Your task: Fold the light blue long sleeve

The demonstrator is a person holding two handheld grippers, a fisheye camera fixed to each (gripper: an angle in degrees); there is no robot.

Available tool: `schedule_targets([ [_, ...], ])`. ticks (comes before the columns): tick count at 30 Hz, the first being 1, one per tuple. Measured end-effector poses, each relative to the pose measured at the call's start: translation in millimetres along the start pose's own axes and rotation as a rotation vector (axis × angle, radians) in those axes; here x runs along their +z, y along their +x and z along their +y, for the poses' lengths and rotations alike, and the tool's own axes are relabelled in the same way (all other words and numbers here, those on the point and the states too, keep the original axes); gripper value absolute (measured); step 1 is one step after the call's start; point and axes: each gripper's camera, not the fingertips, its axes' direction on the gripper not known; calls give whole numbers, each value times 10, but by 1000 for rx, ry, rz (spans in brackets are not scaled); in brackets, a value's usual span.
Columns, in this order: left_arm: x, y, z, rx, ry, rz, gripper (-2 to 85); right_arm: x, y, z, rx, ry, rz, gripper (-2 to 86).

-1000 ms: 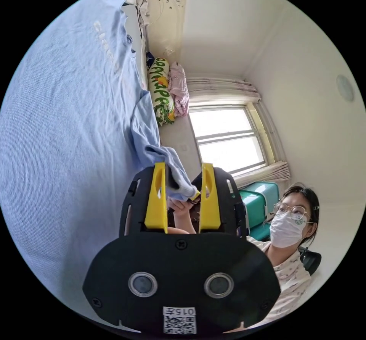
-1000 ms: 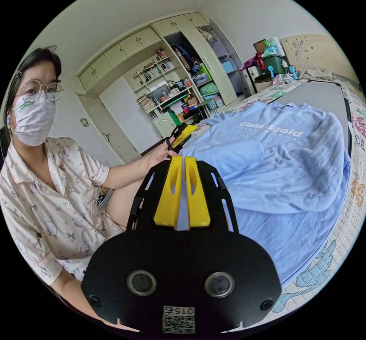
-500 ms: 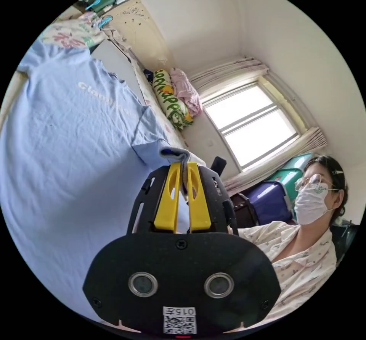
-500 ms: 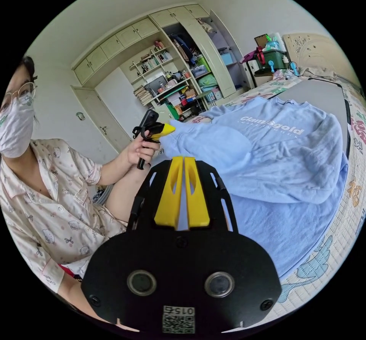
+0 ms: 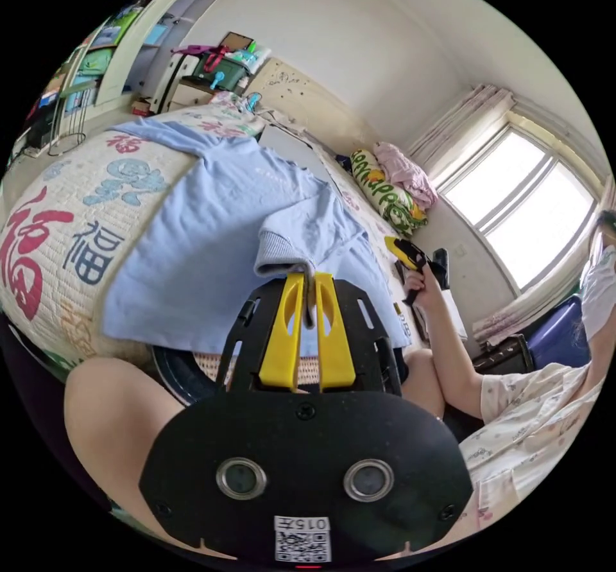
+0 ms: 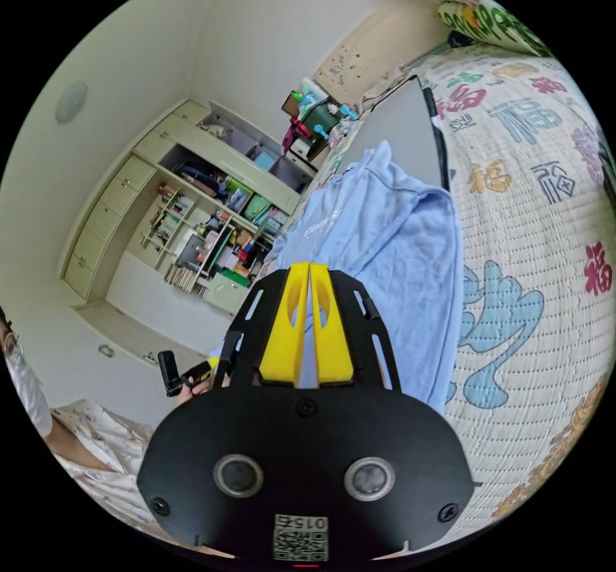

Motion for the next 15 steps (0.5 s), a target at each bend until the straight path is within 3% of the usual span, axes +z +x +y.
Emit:
schedule_targets([
  [10, -604, -425, -1191, -18, -115, -39, 3, 4, -390, -240, 95, 103, -34, -5],
  [15, -1534, -512, -1777, -57, 0, -273, -8, -39, -564, -221, 140, 134, -34, -4],
])
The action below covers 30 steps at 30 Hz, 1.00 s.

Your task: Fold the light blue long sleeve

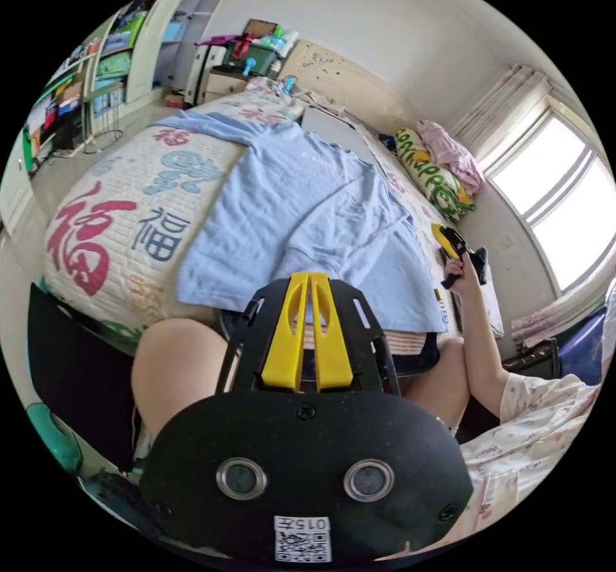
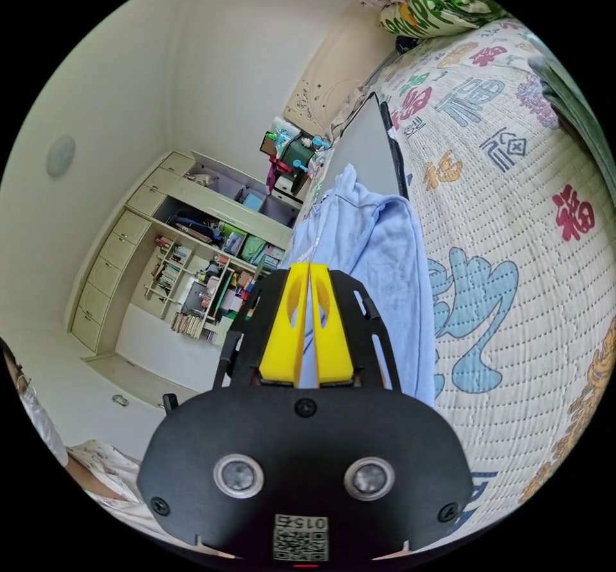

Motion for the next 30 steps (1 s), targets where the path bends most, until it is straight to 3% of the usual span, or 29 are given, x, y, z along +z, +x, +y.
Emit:
schedule_targets([
  [3, -430, 5, -395, -62, 72, 7, -8, -25, -119, 22, 17, 10, -22, -4],
  [5, -644, 251, -998, -121, 15, 49, -5, -37, -208, 36, 22, 13, -16, -4],
  [13, -1096, 2267, -2561, 95, 24, 277, 38, -220, -492, 176, 66, 19, -27, -4],
  [18, -1161, 3467, -2967, 275, -84, 25, 3, -511, -664, 232, 79, 77, -62, -5],
  [22, -1240, 3621, -3094, 331, -87, -92, -1, -740, -774, 278, 98, 134, -79, -5],
  [25, -1260, 3289, -3300, 275, -134, 103, -2, -838, -796, 321, 131, 162, -99, -5],
  [30, -1452, 2668, -3512, 208, -37, 365, -3, -907, -847, 429, 176, 189, -128, -5],
])
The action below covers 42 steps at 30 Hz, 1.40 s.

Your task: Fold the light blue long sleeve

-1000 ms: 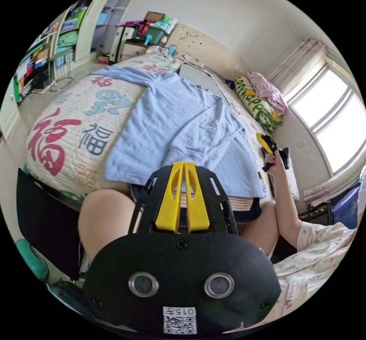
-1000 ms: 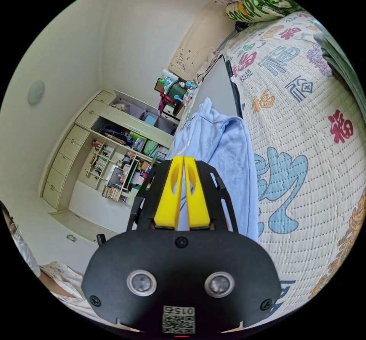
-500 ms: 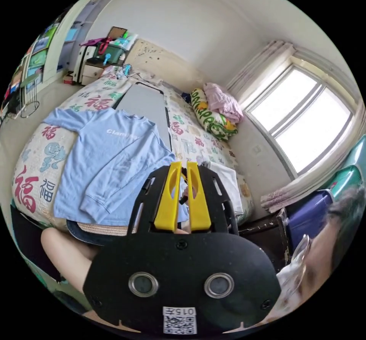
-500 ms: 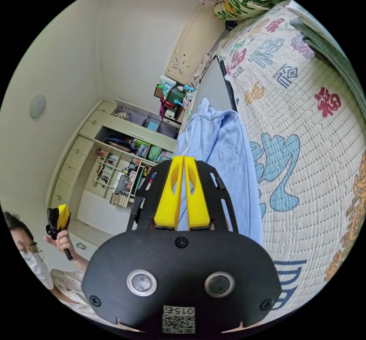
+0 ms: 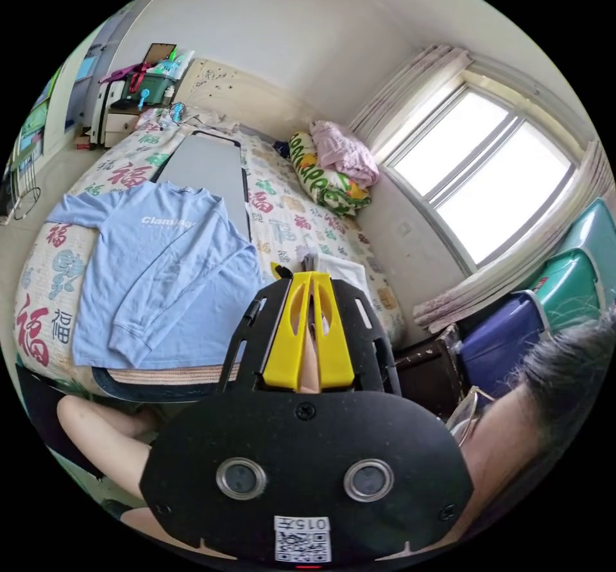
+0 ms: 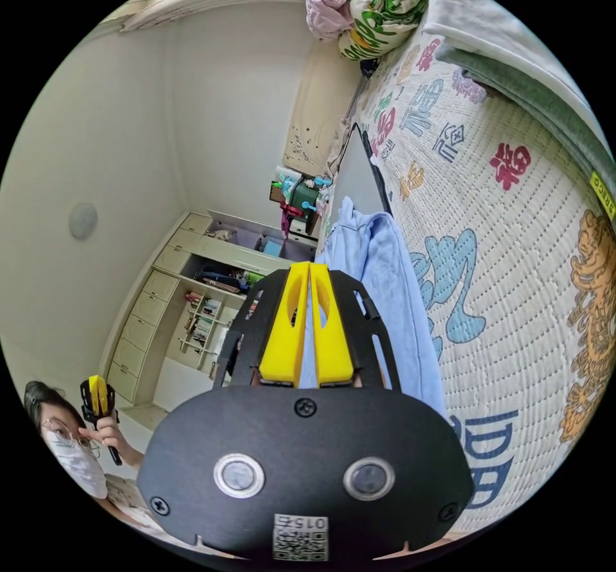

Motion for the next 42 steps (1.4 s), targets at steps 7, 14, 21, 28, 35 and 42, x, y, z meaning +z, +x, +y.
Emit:
schedule_targets([
  [7, -193, -150, -5, 51, -27, -148, -4, -70, -270, 144, -64, -8, 72, -5],
  [14, -479, -540, 202, 26, 4, -79, -4, -205, -454, 243, -84, 14, 109, -5],
  [21, -768, -753, 605, 3, 135, -160, -4, -246, -609, 299, -97, -7, 143, -4],
  [28, -522, -930, 1175, -83, 161, -187, -4, -265, -644, 282, -64, -13, 151, -4],
  [35, -241, -640, 1631, -48, 187, -134, -4, -228, -708, 235, -57, -18, 156, -4],
  [42, 318, -561, 1925, -38, 197, -99, -4, 59, -787, 49, -98, -79, 120, 15],
])
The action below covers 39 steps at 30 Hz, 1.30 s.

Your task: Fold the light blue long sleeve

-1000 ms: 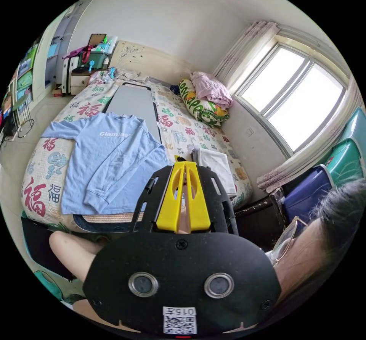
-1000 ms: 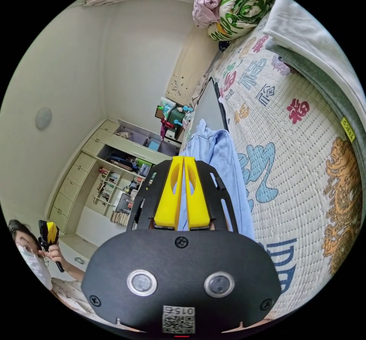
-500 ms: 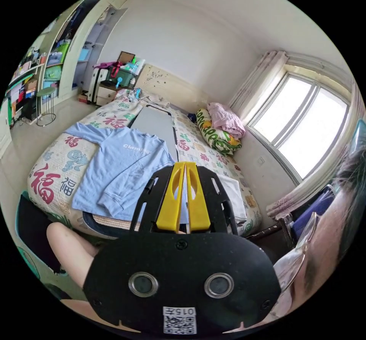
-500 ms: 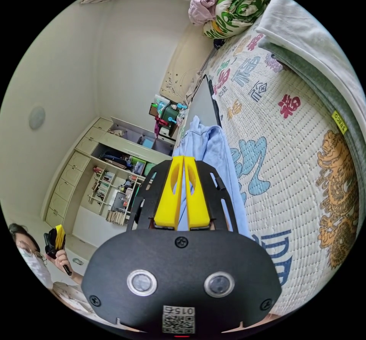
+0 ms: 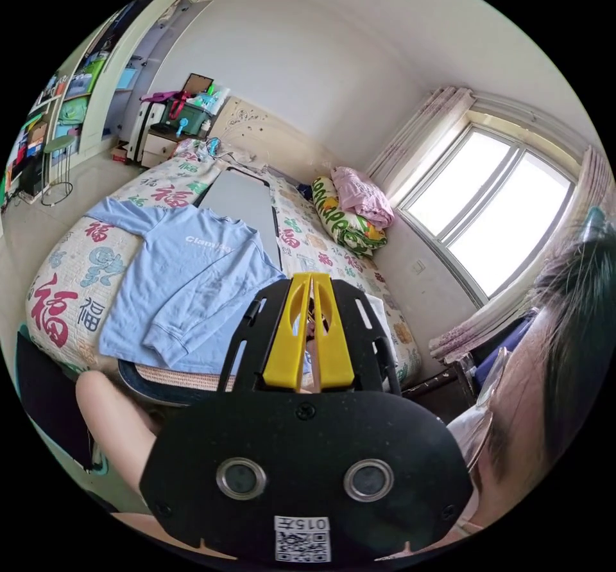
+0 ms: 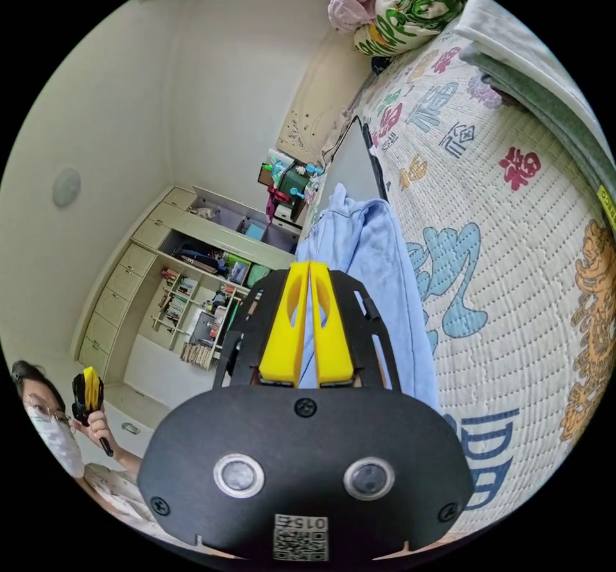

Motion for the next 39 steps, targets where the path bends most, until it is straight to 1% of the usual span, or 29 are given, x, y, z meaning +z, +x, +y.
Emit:
schedule_targets([
  [1, 137, 25, 53, 34, 34, -28, -4, 58, -8, -66, -8, -14, -10, 27],
  [2, 313, 11, 99, 50, 67, -94, -4, 84, -18, -103, -15, -20, -10, 35],
  [4, 687, -42, 133, 84, 79, -203, -4, 166, -50, -265, -37, -32, 47, 63],
  [5, 1011, -107, 131, 118, 50, -260, -4, 184, -50, -313, -39, -33, 59, 67],
  [6, 1374, -194, 115, 165, 3, -269, -3, 218, -36, -418, -40, -29, 72, 75],
  [9, 2119, -417, 93, 265, -73, -222, -3, 315, 65, -706, -8, -16, 87, 87],
  [11, 2845, -638, 64, 376, -93, -166, -2, 401, 124, -854, -1, -5, 128, 92],
  [12, 3209, -746, 43, 400, -97, -124, -2, 487, 164, -942, -4, -12, 148, 95],
  [13, 3399, -797, 25, 403, -100, -101, -2, 590, 216, -1033, -4, -32, 160, 98],
  [14, 3806, -878, -17, 421, -122, -51, -1, 641, 247, -1084, -2, -40, 164, 98],
  [15, 4022, -918, -41, 431, -142, -15, 1, 733, 310, -1216, 8, -44, 168, 99],
  [16, 4464, -964, -89, 489, -187, 74, 4, 819, 359, -1370, 13, -54, 166, 98],
  [17, 4940, -991, -127, 522, -225, 118, 13, 863, 377, -1445, 8, -59, 168, 98],
  [18, 5430, -1028, -148, 511, -254, 83, 30, 958, 409, -1569, 0, -79, 207, 97],
  [19, 5672, -1057, -156, 492, -264, 62, 42, 1063, 452, -1664, -7, -113, 263, 94],
  [20, 6135, -1142, -169, 441, -282, 52, 64, 1109, 480, -1698, -11, -133, 281, 92],
  [21, 6360, -1198, -177, 408, -292, 60, 74, 1123, 518, -1739, -34, -128, 277, 89],
  [22, 6795, -1319, -192, 329, -314, 82, 92, 1096, 583, -1783, -29, -105, 263, 86],
  [24, 7575, -1383, -151, 276, -366, 41, 117, 1065, 703, -1878, -1, -64, 215, 87],
  [25, 7742, -1379, -124, 264, -374, 31, 122, 1081, 763, -1966, -4, -63, 208, 85],
  [28, 8437, -1289, 31, 187, -409, 80, 142, 1155, 930, -2173, -6, -84, 196, 72],
  [30, 8748, -1167, 130, 184, -424, 33, 149, 1215, 1058, -2270, -4, -112, 179, 61],
  [31, 8927, -1060, 200, 217, -438, -21, 150, 1240, 1147, -2335, 2, -126, 161, 55],
  [33, 9179, -932, 307, 240, -478, -56, 145, 1233, 1262, -2429, 9, -126, 169, 49],
  [34, 9324, -870, 381, 235, -504, -35, 135, 1209, 1325, -2484, 10, -117, 187, 46],
  [36, 9557, -750, 535, 209, -547, 46, 87, 1174, 1425, -2547, 8, -94, 198, 43],
  [39, 9781, -630, 664, 169, -591, 76, 48, 1152, 1647, -2638, 25, -68, 212, 40],
])
